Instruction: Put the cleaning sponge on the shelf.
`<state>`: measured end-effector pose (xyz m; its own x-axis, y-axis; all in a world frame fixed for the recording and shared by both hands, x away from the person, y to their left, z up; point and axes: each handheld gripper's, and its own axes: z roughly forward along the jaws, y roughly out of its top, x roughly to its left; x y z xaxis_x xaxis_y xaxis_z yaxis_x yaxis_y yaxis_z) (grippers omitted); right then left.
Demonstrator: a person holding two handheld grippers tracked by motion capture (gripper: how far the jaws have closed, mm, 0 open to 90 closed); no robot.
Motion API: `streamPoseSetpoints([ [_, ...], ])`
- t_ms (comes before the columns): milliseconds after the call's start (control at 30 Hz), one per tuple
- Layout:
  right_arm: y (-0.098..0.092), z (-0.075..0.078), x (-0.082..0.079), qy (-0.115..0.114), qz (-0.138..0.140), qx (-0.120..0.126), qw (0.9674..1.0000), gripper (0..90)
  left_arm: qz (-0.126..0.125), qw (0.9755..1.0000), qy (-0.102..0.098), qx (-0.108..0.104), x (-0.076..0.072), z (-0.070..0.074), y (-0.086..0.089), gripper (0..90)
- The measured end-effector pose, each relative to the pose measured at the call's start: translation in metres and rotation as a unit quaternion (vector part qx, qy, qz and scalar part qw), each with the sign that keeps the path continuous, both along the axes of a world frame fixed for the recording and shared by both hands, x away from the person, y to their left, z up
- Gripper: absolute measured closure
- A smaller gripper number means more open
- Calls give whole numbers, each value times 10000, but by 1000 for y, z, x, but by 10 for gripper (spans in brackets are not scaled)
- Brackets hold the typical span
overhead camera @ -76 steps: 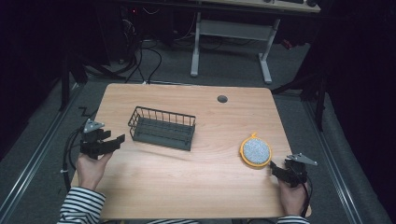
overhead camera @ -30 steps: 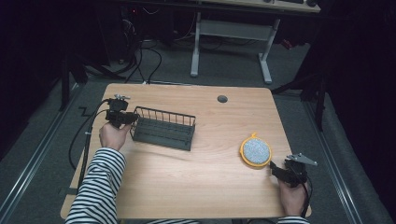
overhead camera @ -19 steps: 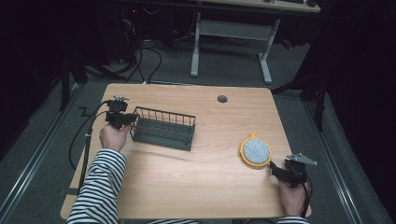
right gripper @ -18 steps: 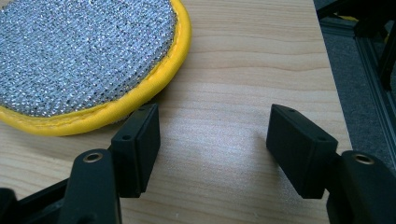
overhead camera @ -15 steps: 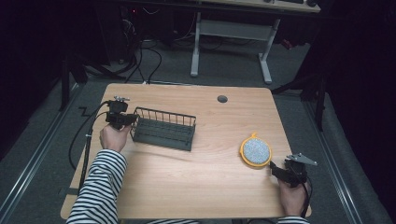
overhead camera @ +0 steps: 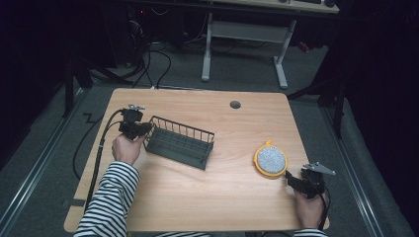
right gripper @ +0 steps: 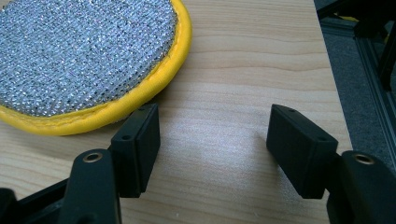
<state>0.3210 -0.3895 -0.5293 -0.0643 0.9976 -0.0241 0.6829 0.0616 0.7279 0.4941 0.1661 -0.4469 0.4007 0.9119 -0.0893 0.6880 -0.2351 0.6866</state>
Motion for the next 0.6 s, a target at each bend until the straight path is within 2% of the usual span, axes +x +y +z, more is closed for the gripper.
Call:
streamPoseSetpoints([
  [300,0,0,0,0,0,2,10000,352,-81,9999,26,-94,-2,0,-14,858],
  [400,0,0,0,1,1,3,10000,352,-202,9998,9,-8,-4,1,-22,858],
  [600,0,0,0,2,-1,7,10000,352,-390,9992,-27,-29,-7,0,-41,858],
])
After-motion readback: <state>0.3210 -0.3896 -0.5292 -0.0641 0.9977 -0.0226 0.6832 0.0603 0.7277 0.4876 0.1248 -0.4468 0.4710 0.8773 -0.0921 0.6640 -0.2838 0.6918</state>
